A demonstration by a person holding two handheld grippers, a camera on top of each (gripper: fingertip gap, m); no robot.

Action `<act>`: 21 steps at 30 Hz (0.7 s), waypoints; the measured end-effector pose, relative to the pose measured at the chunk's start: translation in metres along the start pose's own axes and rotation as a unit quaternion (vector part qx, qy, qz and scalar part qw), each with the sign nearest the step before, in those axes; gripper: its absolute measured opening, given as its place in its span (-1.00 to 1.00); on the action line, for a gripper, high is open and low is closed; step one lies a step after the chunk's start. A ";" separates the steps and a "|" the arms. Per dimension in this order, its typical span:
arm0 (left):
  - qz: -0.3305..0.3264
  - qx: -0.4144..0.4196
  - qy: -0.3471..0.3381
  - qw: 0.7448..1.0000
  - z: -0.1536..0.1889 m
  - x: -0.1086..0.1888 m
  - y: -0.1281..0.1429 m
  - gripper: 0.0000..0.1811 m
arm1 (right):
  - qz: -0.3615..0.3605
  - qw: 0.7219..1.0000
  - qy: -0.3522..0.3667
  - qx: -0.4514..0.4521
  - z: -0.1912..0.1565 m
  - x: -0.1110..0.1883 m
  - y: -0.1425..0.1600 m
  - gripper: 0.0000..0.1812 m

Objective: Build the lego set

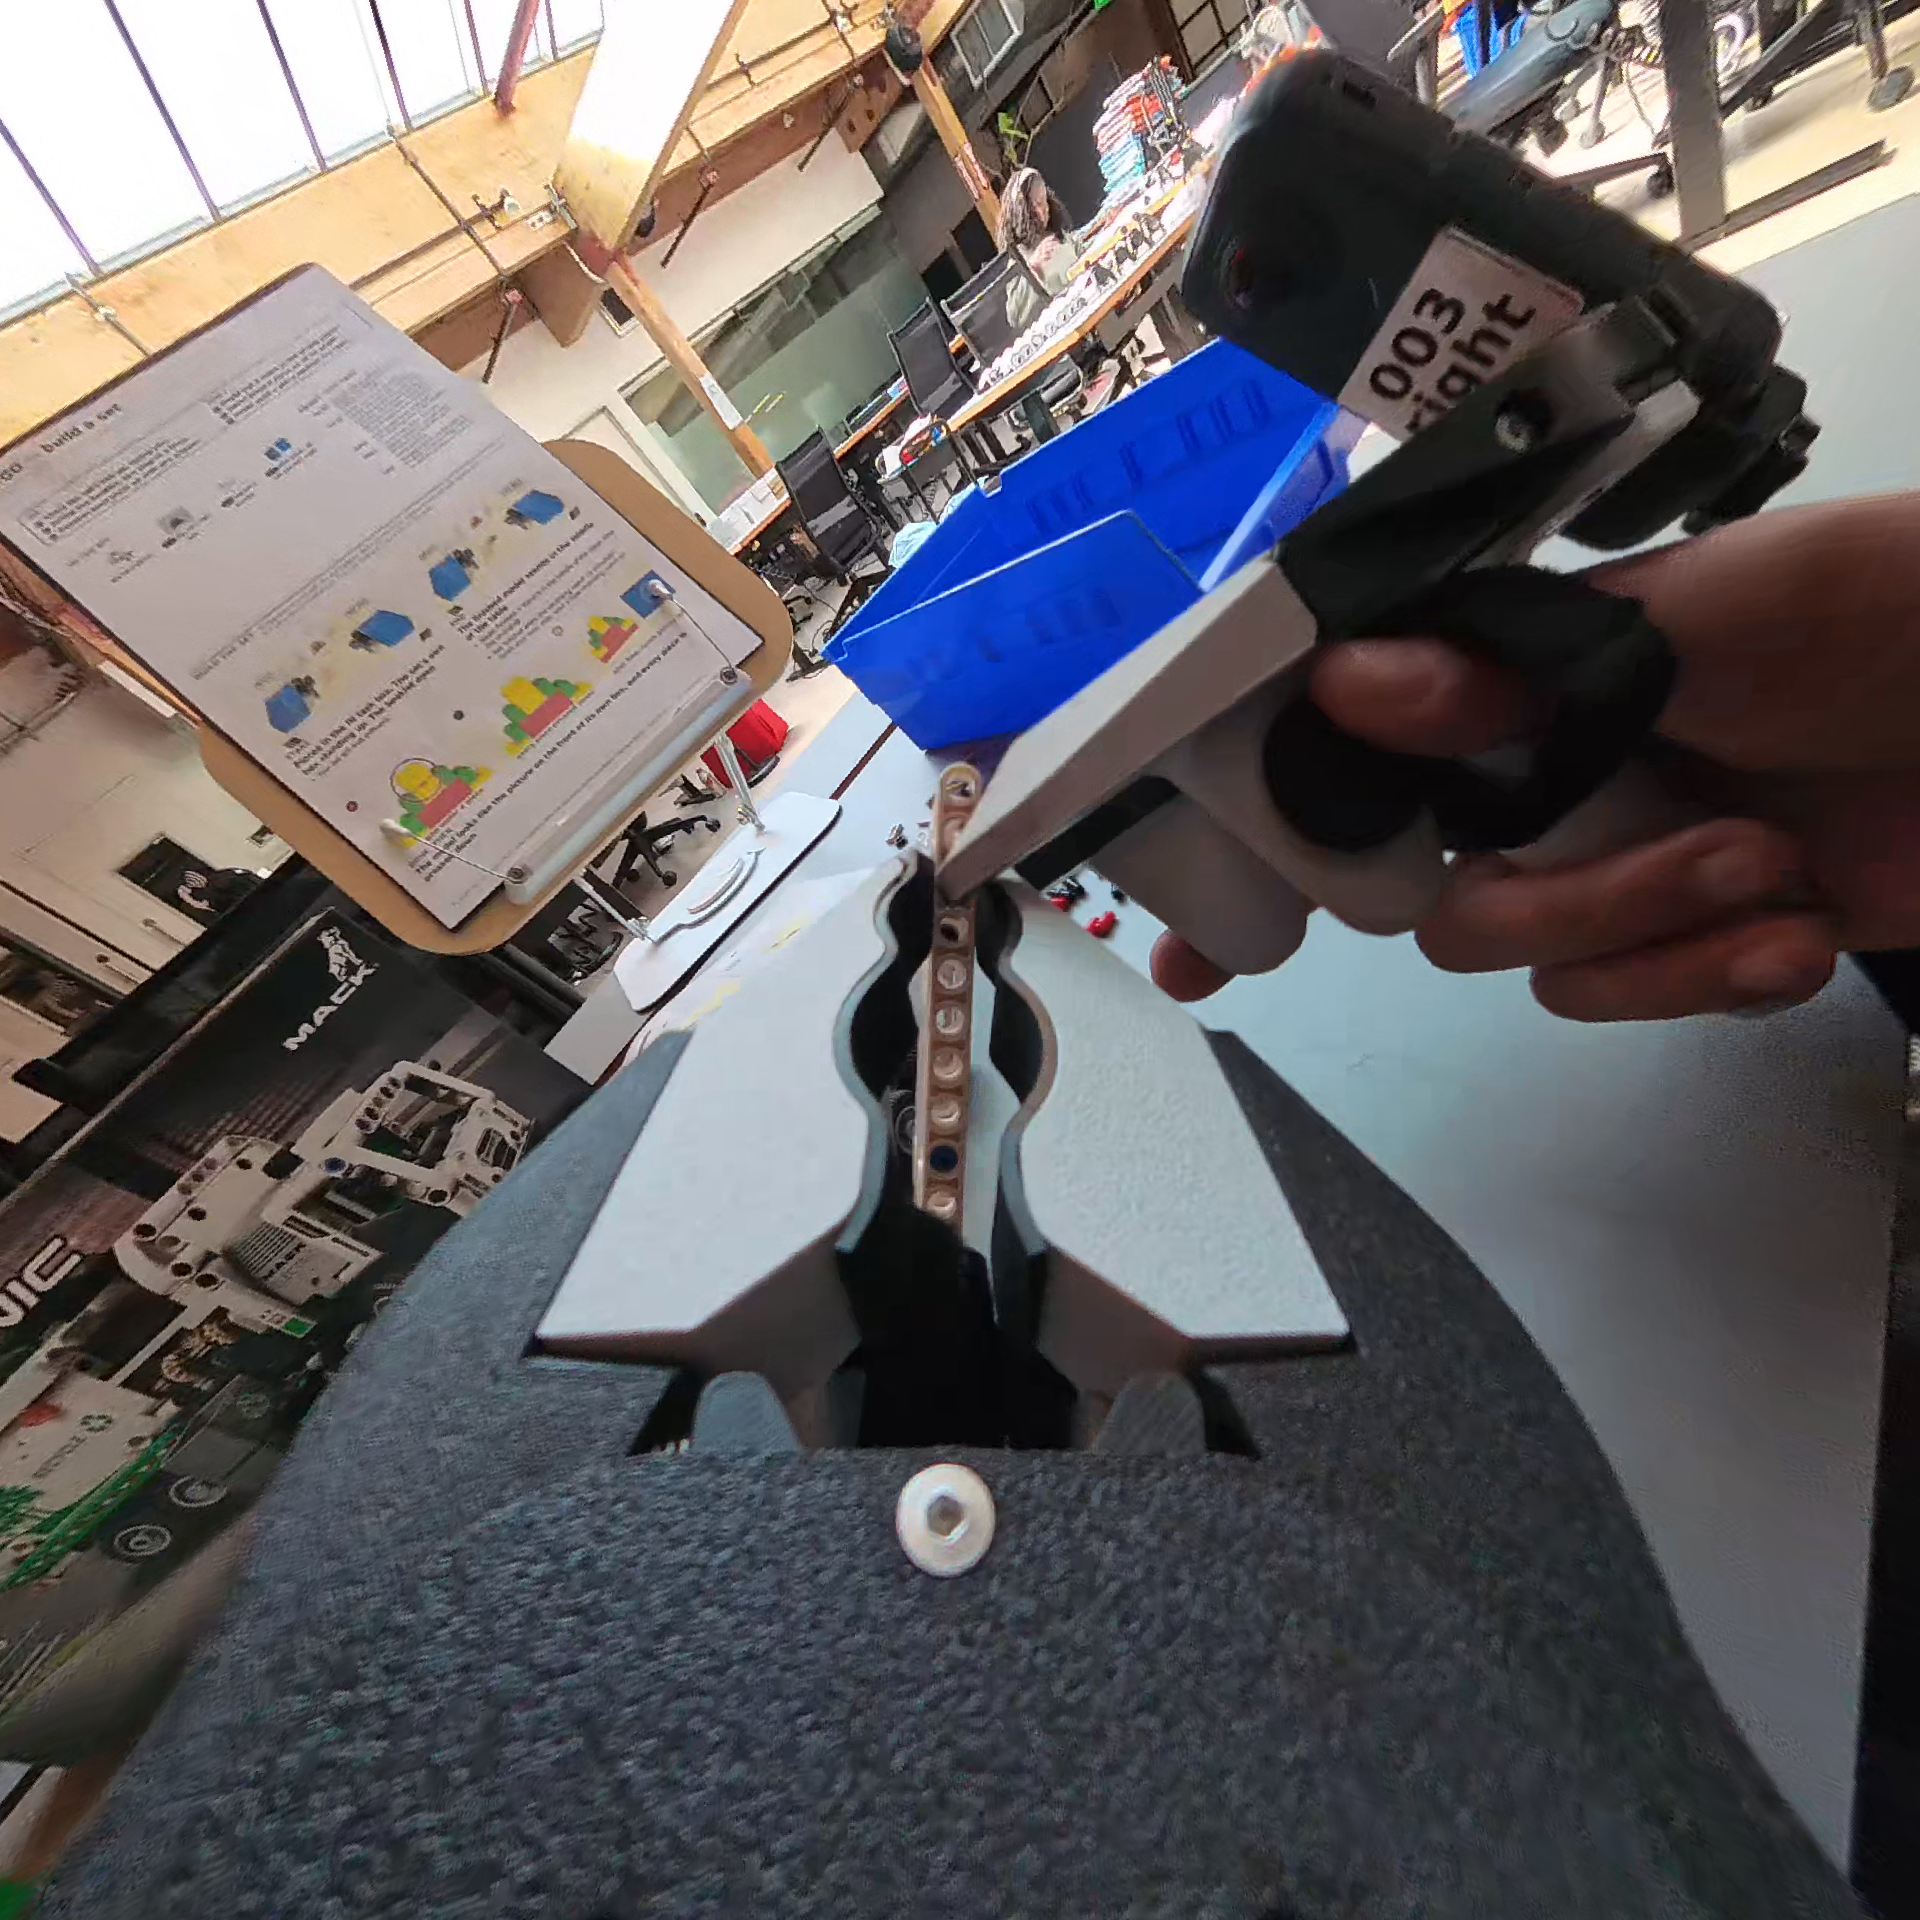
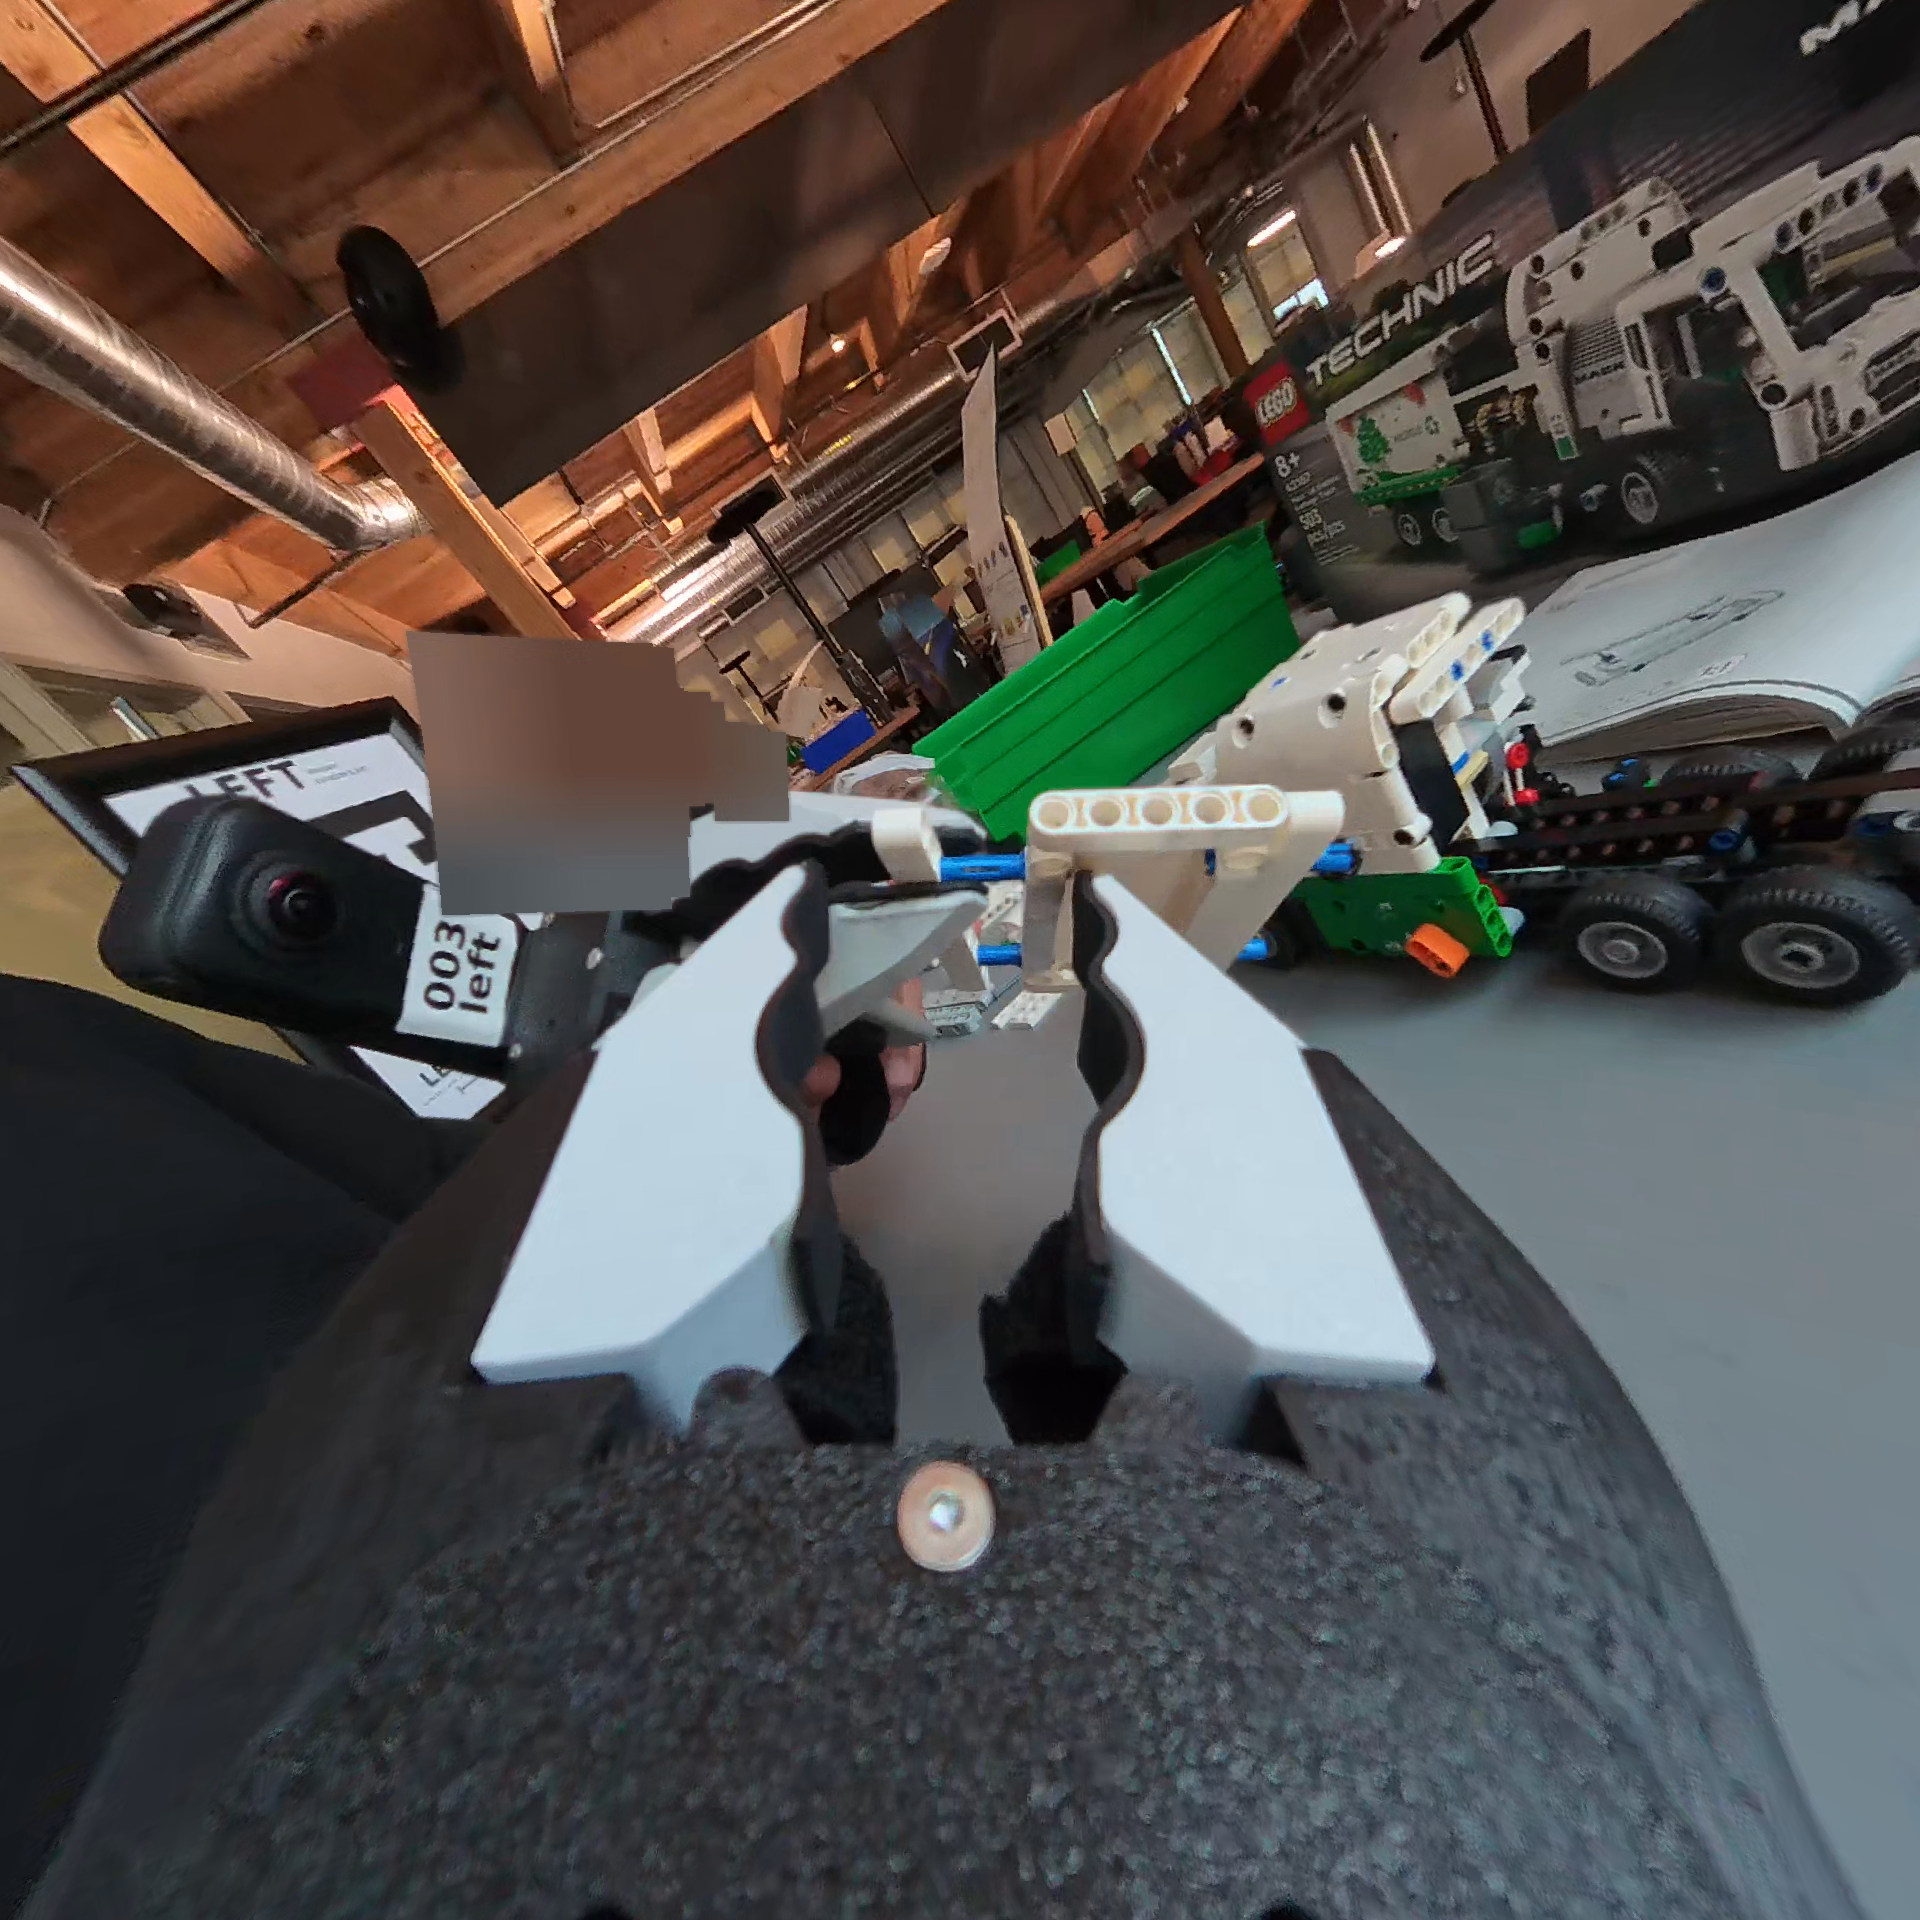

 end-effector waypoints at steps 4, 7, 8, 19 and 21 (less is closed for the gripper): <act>0.015 0.012 0.005 1.000 0.005 0.002 -0.006 -0.92 | 0.024 0.999 -0.031 -0.015 -0.003 0.004 -0.002 -0.59; 0.013 0.006 0.004 1.000 0.006 0.002 -0.005 -0.92 | 0.009 0.999 -0.035 -0.015 -0.003 0.004 0.000 -0.64; 0.011 0.010 0.010 1.000 0.006 0.002 -0.004 -0.89 | 0.007 1.000 -0.028 -0.007 -0.002 0.003 0.001 -0.65; -0.065 -0.011 0.012 0.998 0.006 -0.005 0.027 -0.88 | -0.019 0.997 -0.007 0.069 0.002 0.001 0.009 -0.66; -0.069 -0.024 0.003 0.997 0.004 -0.005 0.027 -0.92 | -0.019 0.998 -0.013 0.062 0.003 0.002 0.010 -0.66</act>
Point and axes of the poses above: each gripper's, where its closed fingertips meet, x back along the fingers, y out of its underside, z = x × y across the jaws, the point moved 2 cm from there along x, back along the fingers, and after that the axes turned 4 degrees about y, right-handed, at the moved point
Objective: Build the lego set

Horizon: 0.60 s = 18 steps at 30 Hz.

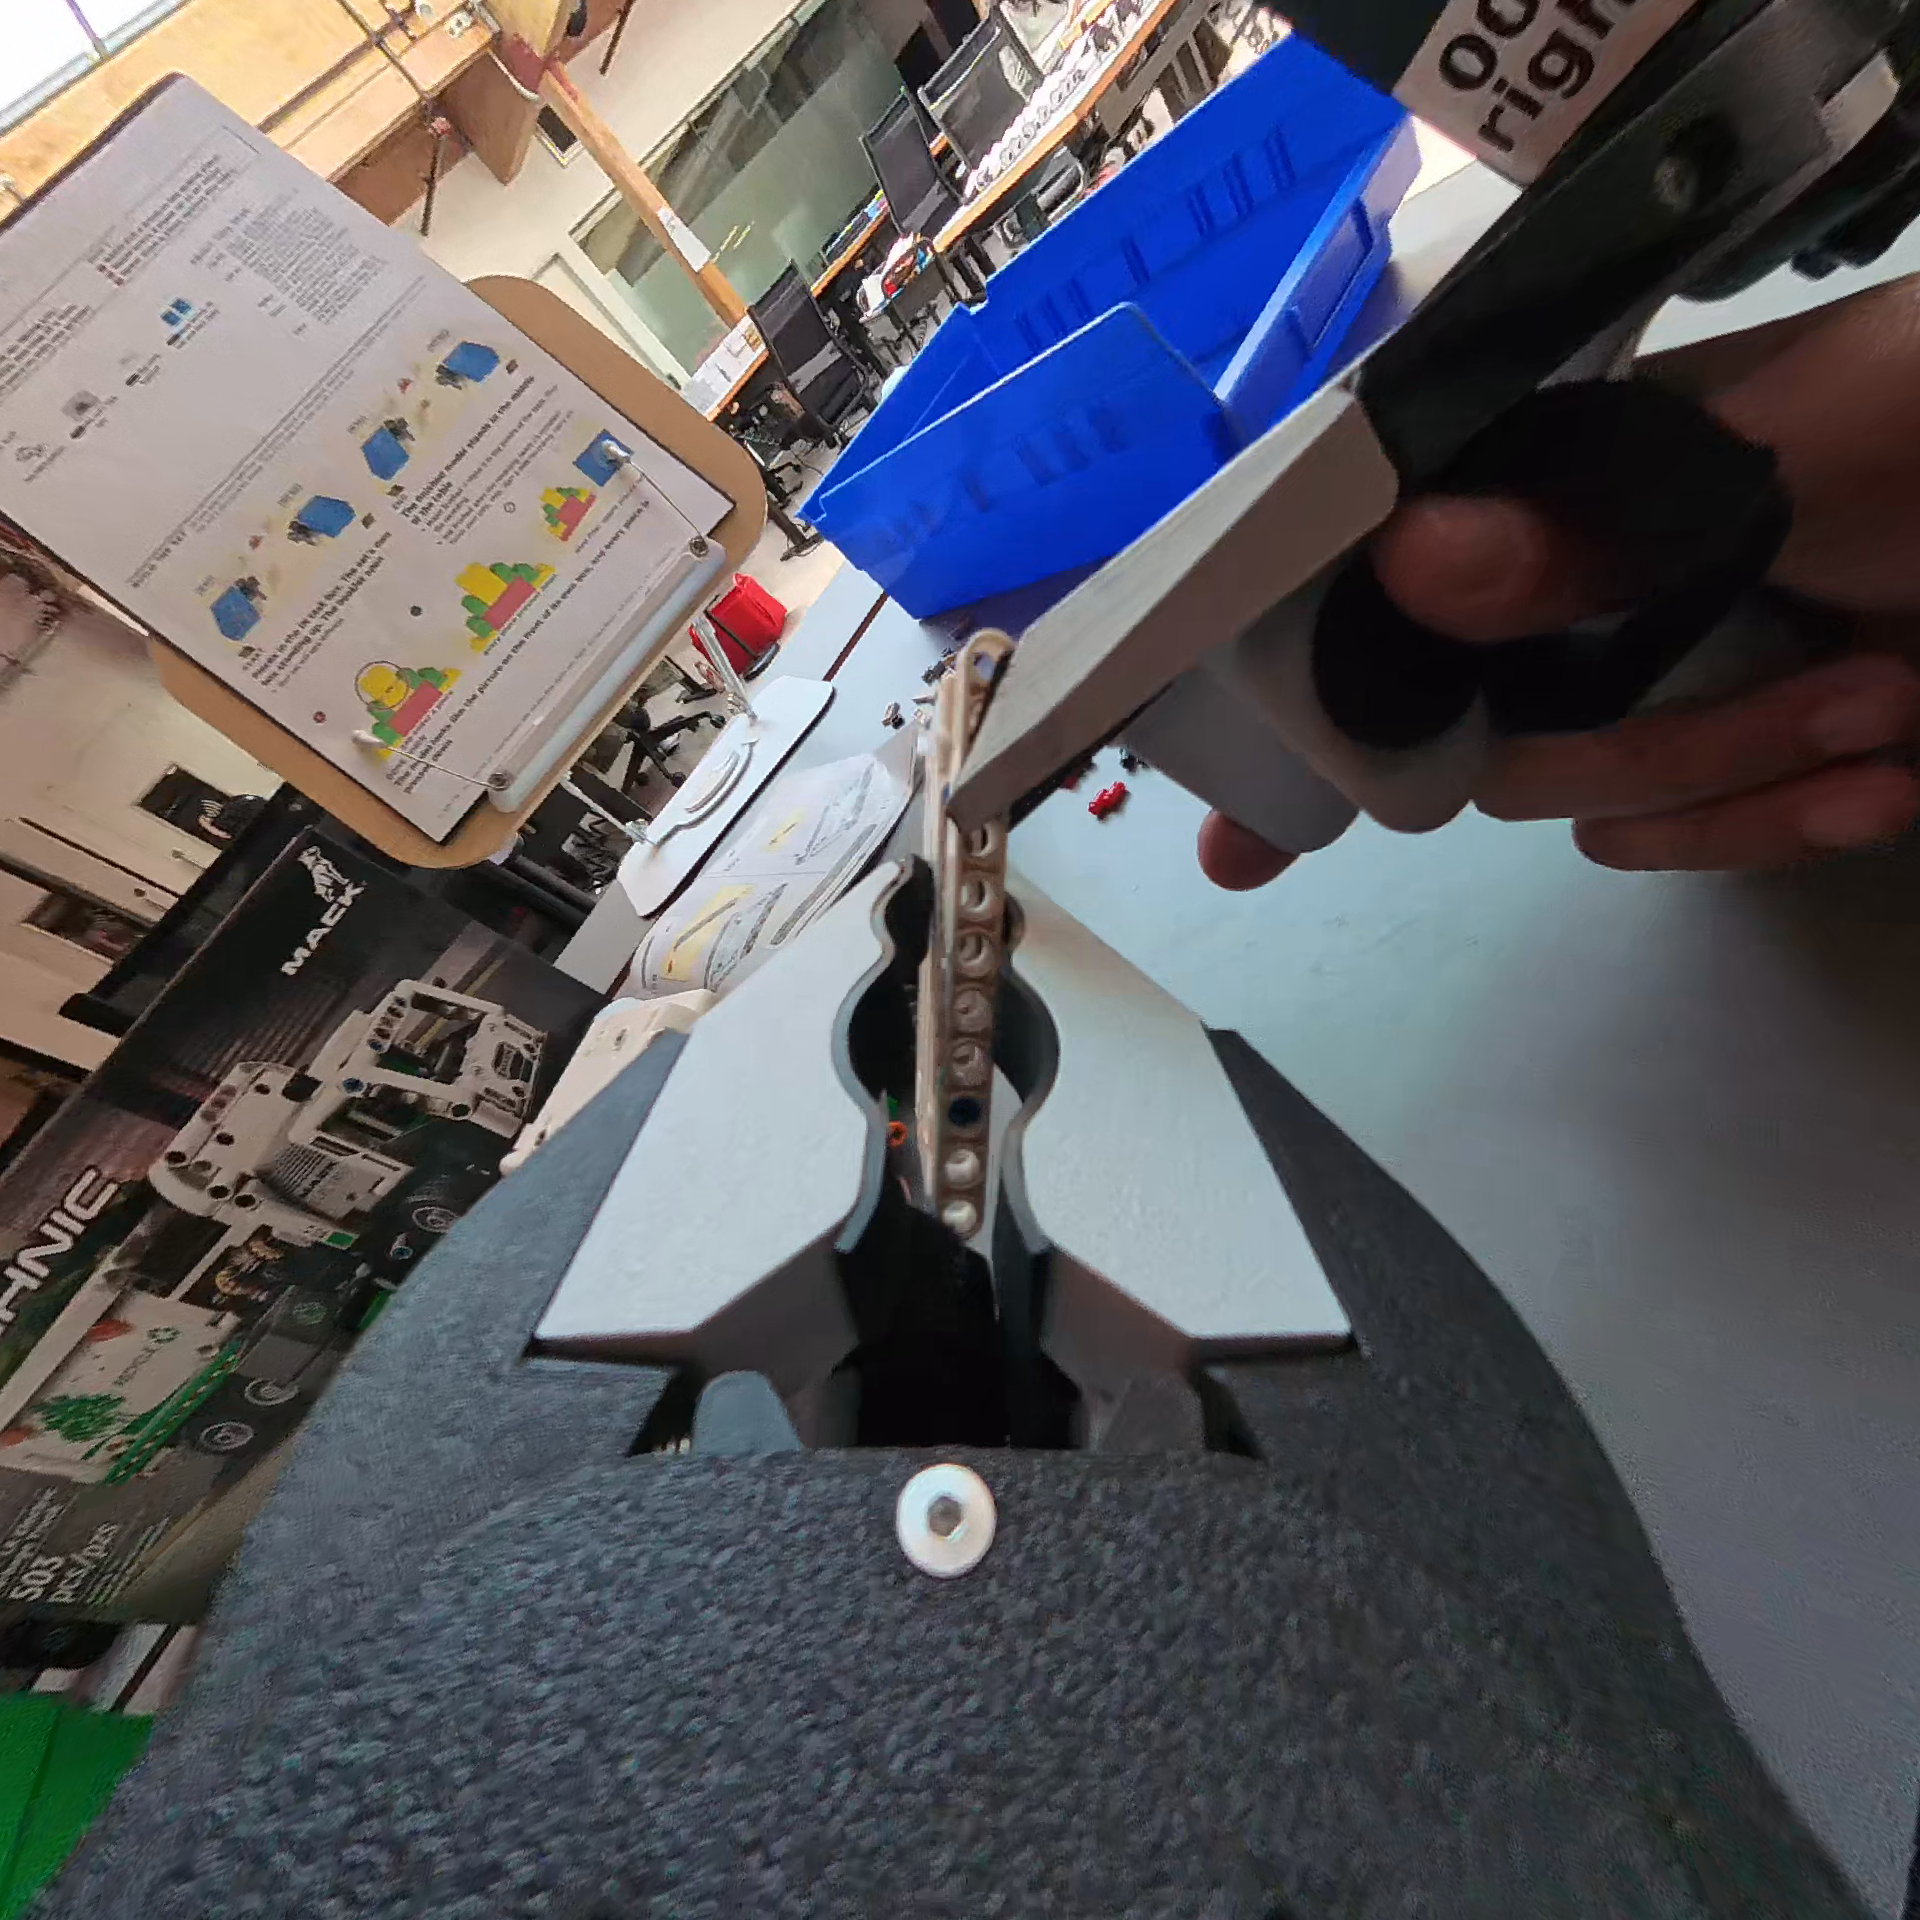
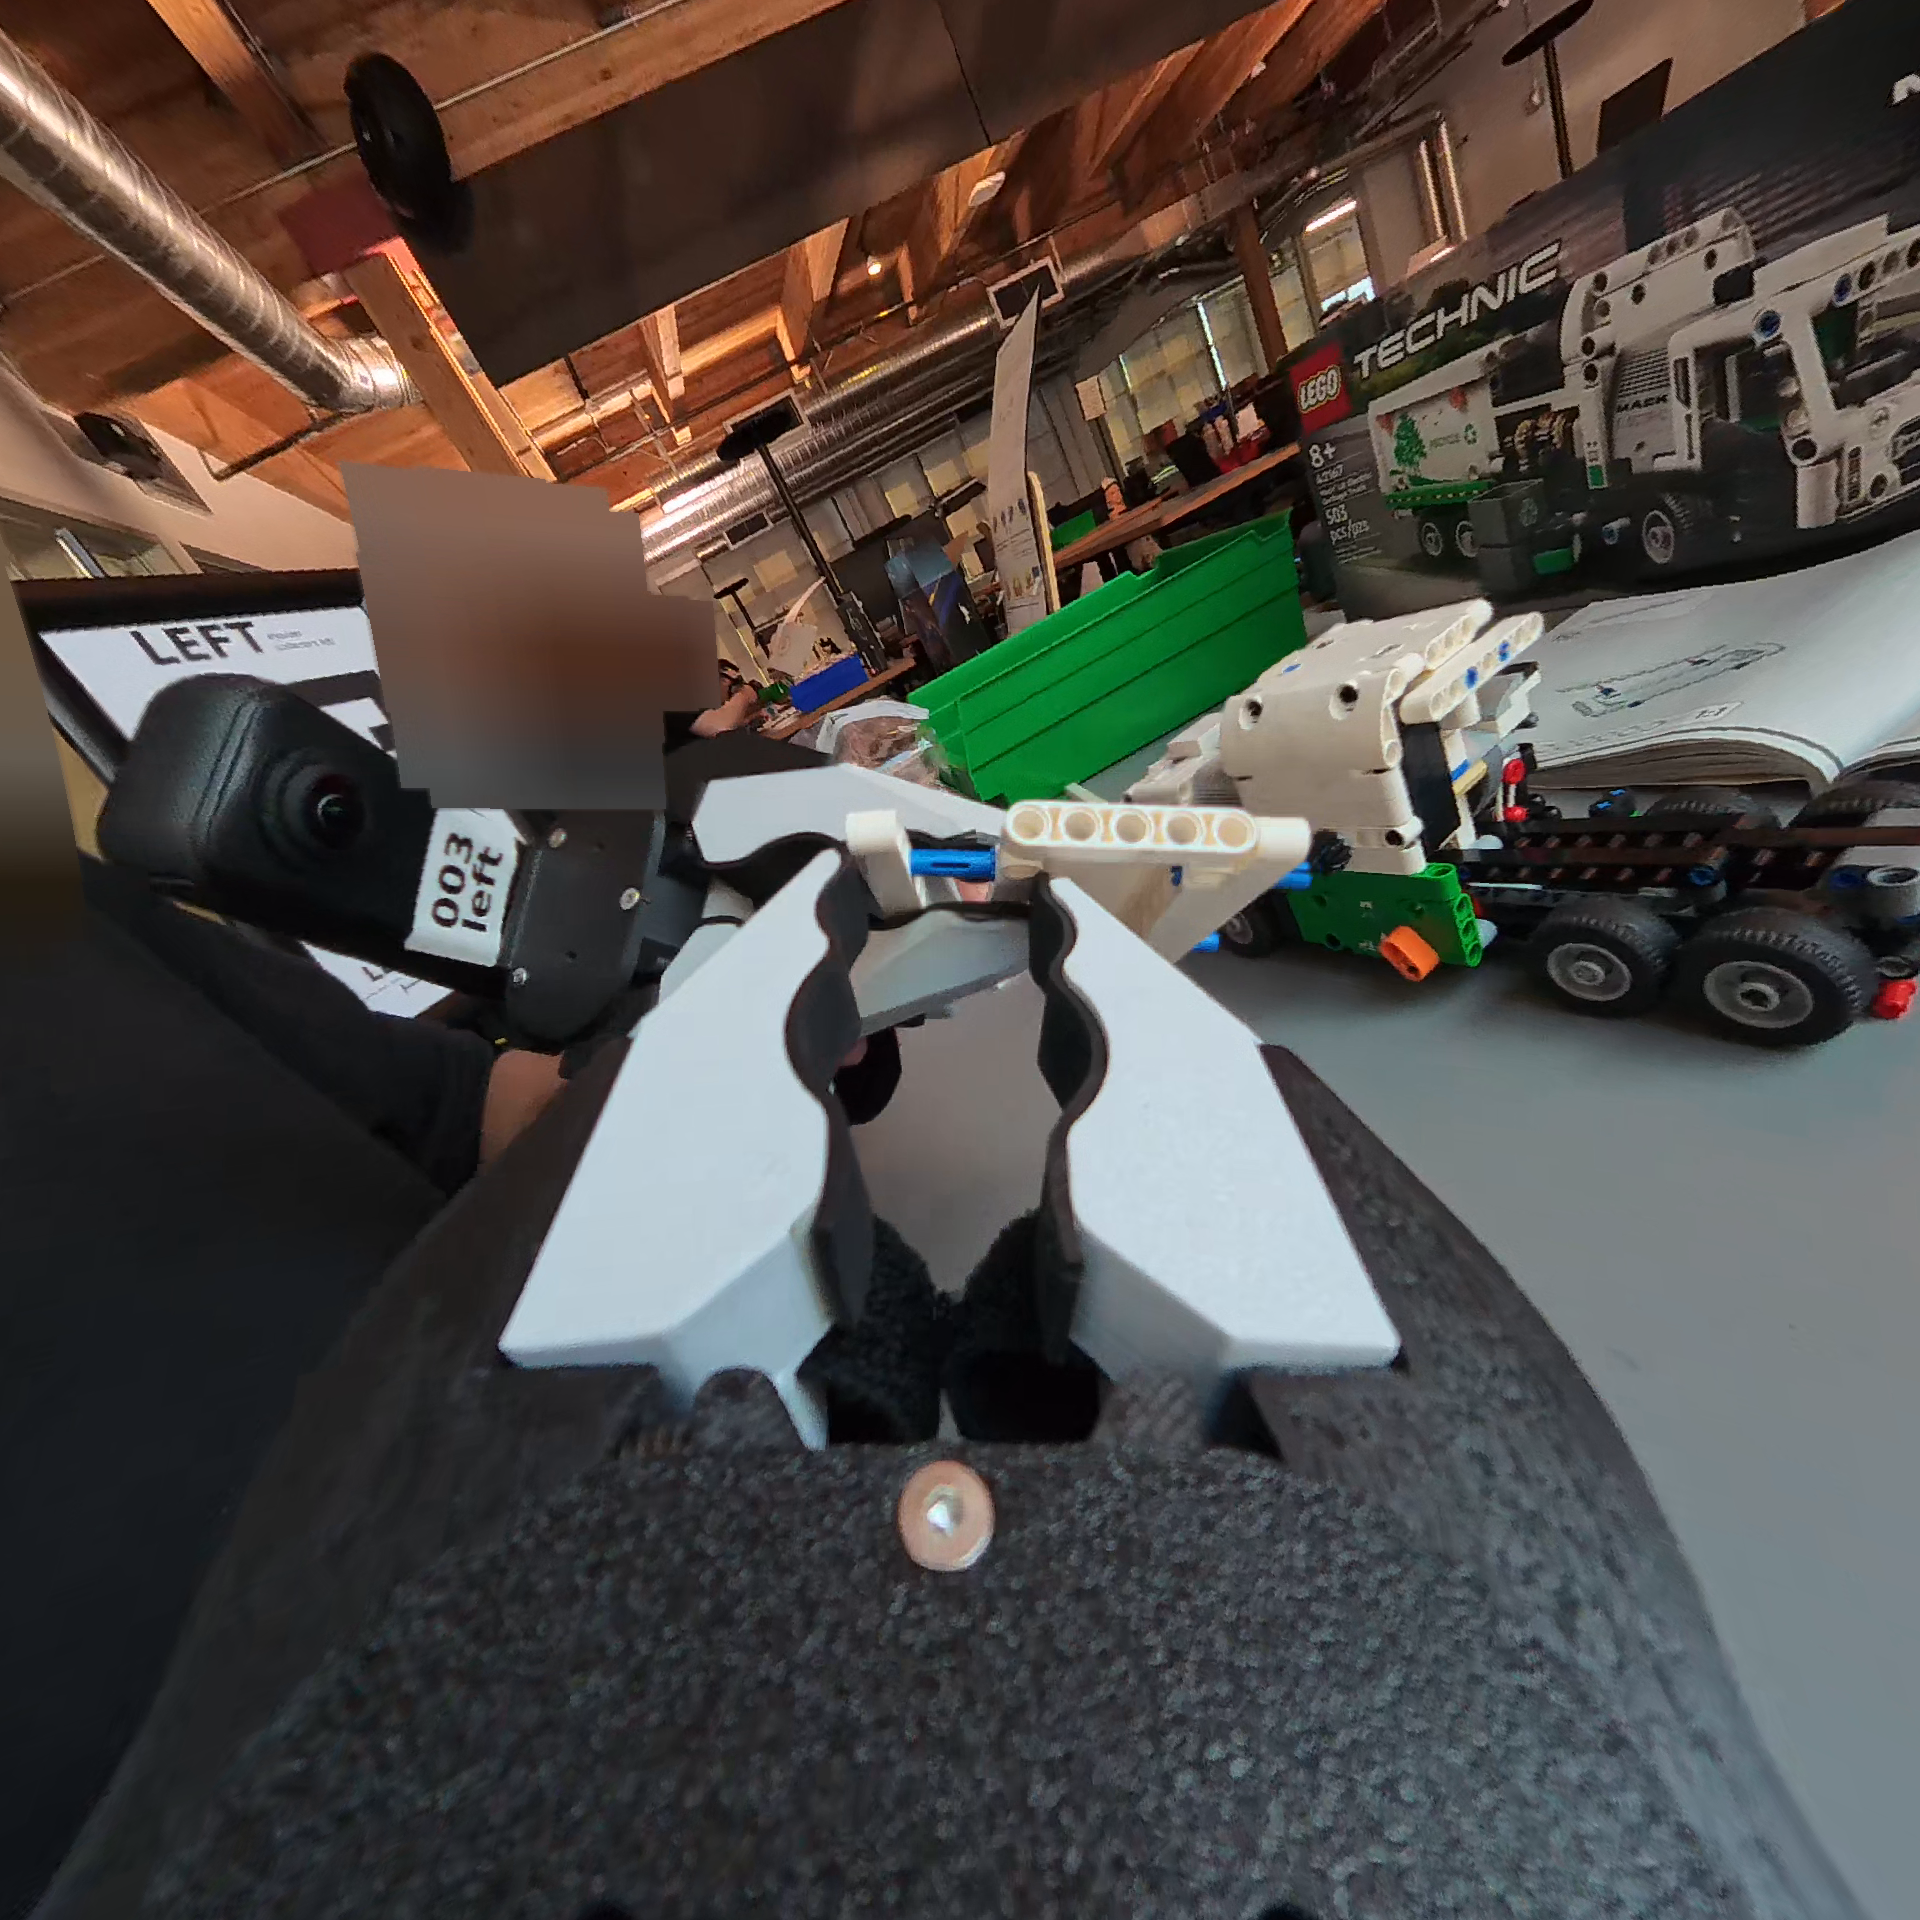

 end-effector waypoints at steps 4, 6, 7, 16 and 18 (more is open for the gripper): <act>0.002 -0.026 -0.030 0.999 0.001 0.001 0.001 -0.93 | -0.001 1.000 -0.009 0.000 0.000 0.000 0.002 -0.67; 0.006 -0.037 -0.045 0.998 0.002 0.001 0.001 -0.93 | 0.001 1.000 -0.016 -0.001 0.000 0.000 0.002 -0.67; 0.008 -0.040 -0.049 0.998 0.002 0.002 0.001 -0.93 | -0.001 1.000 -0.018 -0.006 0.000 0.000 0.003 -0.68; 0.010 -0.029 -0.052 0.998 0.001 -0.005 0.009 -0.93 | -0.004 0.994 -0.035 -0.100 0.011 -0.004 0.001 -0.66; 0.009 -0.016 -0.043 0.999 0.001 -0.007 0.013 -0.93 | -0.009 0.989 -0.050 -0.141 0.014 -0.004 0.001 -0.63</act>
Point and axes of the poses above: each gripper's, where its closed fingertips meet, x back along the fingers, y out of its underside, z = x × y across the jaws, the point moved 2 cm from there along x, back along the fingers, and after that the axes turned 4 degrees about y, right-handed, at the moved point
